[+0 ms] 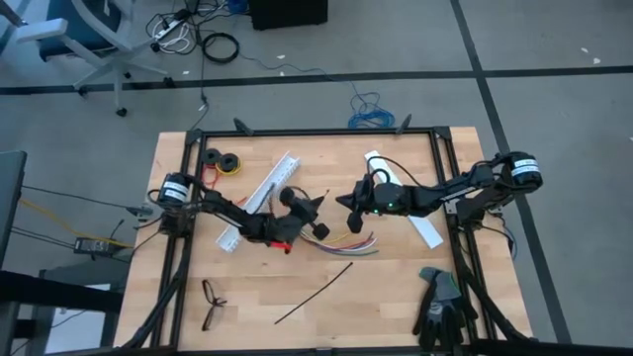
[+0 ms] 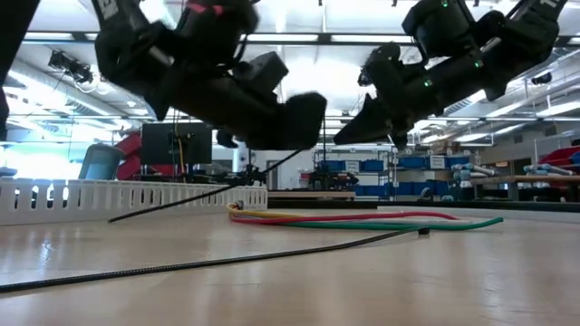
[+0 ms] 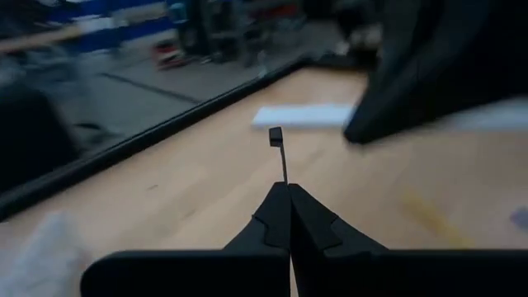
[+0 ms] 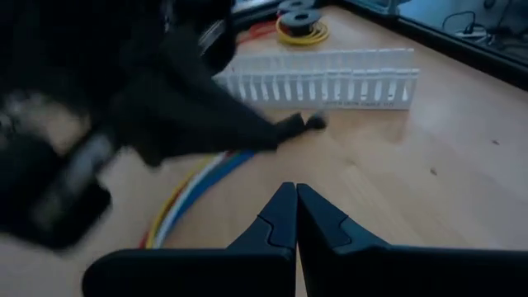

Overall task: Ziptie cables
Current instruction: Insert the black zip tie into the lock head

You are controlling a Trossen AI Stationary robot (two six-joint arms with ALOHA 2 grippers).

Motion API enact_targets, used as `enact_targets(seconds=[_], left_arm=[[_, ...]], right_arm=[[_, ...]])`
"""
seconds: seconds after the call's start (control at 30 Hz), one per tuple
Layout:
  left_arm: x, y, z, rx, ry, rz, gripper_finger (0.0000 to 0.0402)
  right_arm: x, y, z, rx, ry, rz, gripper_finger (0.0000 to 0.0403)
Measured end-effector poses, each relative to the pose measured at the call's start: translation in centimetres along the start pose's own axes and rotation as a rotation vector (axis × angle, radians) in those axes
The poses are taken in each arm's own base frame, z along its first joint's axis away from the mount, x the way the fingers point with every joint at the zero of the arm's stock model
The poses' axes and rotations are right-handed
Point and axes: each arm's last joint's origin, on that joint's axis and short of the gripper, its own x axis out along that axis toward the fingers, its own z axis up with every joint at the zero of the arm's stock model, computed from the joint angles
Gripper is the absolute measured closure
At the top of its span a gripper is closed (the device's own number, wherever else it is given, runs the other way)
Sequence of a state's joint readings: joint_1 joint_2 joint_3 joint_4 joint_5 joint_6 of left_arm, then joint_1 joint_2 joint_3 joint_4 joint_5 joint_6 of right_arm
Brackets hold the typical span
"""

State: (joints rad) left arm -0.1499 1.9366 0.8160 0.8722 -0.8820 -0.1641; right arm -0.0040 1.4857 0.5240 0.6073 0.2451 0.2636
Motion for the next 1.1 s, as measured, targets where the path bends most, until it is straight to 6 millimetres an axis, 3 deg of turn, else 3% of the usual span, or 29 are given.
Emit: enact_targets(seconds=[0.37,0.73,0.93,1.1], left_arm=[[1.5,5.5,1.2,-0.438,-0.013,-0.225,0.0401],[2.9,6.9,2.1,-0.653,-0.002,-0.341,0.0401],[2.2,6.0,2.1,-0.559,-0.003,-0.407,0.0401],[1.1,4.7,1.9,-0.412,-0.028,-0.422,0.0401]], right_arm=[[-0.1,0.2,-0.3,-0.249,0.023,0.019,0.0403],[-0.2,0.8,-0.4,-0.411,0.021,0.05,0.0403],[0.0,-0.3,0.2,-0.133,-0.034,-0.103,0.0403],[0.2,-0.7,1.4,0.04,-0.101,0.065,0.0403]])
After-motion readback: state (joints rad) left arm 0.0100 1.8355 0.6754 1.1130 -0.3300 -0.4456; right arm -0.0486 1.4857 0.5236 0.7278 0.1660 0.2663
